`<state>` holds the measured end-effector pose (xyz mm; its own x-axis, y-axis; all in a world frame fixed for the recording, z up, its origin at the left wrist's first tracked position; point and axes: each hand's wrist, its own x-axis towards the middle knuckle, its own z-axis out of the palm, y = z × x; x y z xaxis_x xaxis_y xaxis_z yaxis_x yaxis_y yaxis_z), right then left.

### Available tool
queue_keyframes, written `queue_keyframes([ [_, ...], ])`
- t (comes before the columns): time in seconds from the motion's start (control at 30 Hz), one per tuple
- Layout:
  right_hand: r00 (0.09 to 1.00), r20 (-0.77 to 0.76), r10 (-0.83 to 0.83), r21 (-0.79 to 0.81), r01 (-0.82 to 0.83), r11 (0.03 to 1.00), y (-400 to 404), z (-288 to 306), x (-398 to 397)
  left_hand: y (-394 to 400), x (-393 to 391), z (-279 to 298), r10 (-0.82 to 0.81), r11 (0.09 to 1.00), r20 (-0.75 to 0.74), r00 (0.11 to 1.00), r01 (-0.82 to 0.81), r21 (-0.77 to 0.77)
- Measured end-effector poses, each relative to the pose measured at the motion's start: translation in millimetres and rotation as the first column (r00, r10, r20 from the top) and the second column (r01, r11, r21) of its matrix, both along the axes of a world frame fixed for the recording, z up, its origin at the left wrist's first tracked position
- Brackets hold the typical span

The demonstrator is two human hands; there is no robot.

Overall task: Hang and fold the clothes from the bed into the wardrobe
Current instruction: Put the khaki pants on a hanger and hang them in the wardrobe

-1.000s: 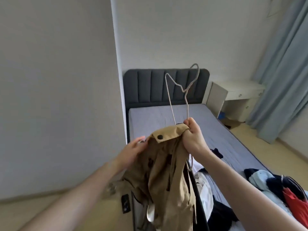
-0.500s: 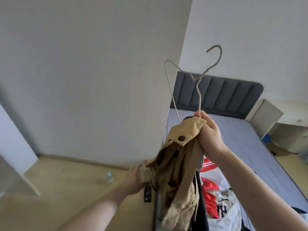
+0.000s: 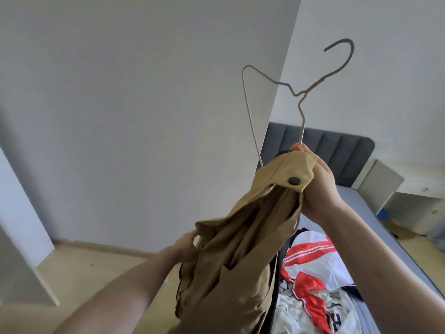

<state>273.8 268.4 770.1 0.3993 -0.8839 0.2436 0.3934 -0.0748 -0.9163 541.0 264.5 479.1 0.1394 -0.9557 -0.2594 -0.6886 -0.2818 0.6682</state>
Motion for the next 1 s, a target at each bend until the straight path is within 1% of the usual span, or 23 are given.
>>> queue_keyframes([
  [0.1,1.000,-0.002,0.013,0.011,-0.013,1.000,12,2,19,30,15,-21,0.063,0.994,-0.132,0.989,-0.051,0.096],
  [0.13,1.000,-0.005,0.029,0.004,-0.029,1.000,16,2,27,42,18,-30,0.110,0.989,-0.224,0.968,-0.084,0.122],
  [0.17,0.998,-0.012,0.056,-0.010,-0.056,0.998,20,0,36,53,20,-39,0.187,0.979,-0.349,0.918,-0.146,0.141],
  [0.2,0.996,-0.026,0.086,-0.024,-0.087,0.996,23,-2,45,63,23,-45,0.274,0.961,-0.429,0.861,-0.232,0.150],
  [0.23,0.993,-0.046,0.107,-0.033,-0.109,0.993,25,-4,54,72,28,-48,0.352,0.936,-0.465,0.812,-0.318,0.152],
  [0.3,0.989,-0.107,0.104,-0.050,-0.110,0.993,25,-11,65,88,44,-48,0.448,0.890,-0.435,0.781,-0.435,0.134],
  [0.33,0.985,-0.154,0.074,-0.065,-0.085,0.994,23,-15,66,95,56,-45,0.464,0.882,-0.386,0.797,-0.455,0.121],
  [0.4,0.948,-0.315,-0.039,-0.138,-0.005,0.990,14,-26,60,109,86,-35,0.493,0.869,-0.259,0.831,-0.484,0.102],
  [0.43,0.905,-0.414,-0.098,-0.181,0.023,0.983,9,-33,54,117,102,-28,0.519,0.854,-0.218,0.827,-0.511,0.094],
  [0.5,0.783,-0.598,-0.171,-0.213,0.051,0.976,0,-52,41,131,133,-9,0.561,0.825,-0.220,0.798,-0.559,0.077],
  [0.57,0.647,-0.739,-0.190,-0.183,0.079,0.980,-9,-75,32,142,159,16,0.589,0.800,-0.262,0.765,-0.598,0.051],
  [0.6,0.592,-0.784,-0.189,-0.165,0.094,0.982,-12,-86,29,147,169,31,0.593,0.794,-0.275,0.757,-0.607,0.043],
  [0.67,0.505,-0.846,-0.172,-0.137,0.108,0.985,-16,-108,29,155,186,62,0.570,0.807,-0.272,0.775,-0.591,0.006],
  [0.77,0.427,-0.895,-0.129,-0.095,0.100,0.990,-20,-140,35,171,201,113,0.484,0.862,-0.222,0.846,-0.504,-0.043],
  [0.83,0.413,-0.902,-0.125,-0.086,0.111,0.990,-23,-157,40,183,205,139,0.398,0.911,-0.192,0.897,-0.411,-0.033],
  [0.9,0.417,-0.899,-0.136,-0.088,0.133,0.987,-24,-168,45,196,208,156,0.322,0.944,-0.181,0.929,-0.330,-0.016],
  [0.93,0.416,-0.899,-0.137,-0.083,0.144,0.986,-25,-171,47,202,209,162,0.309,0.949,-0.172,0.936,-0.315,-0.009],
  [1.0,0.407,-0.904,-0.127,-0.068,0.156,0.985,-26,-175,51,212,213,168,0.331,0.940,-0.133,0.934,-0.338,-0.032],
])
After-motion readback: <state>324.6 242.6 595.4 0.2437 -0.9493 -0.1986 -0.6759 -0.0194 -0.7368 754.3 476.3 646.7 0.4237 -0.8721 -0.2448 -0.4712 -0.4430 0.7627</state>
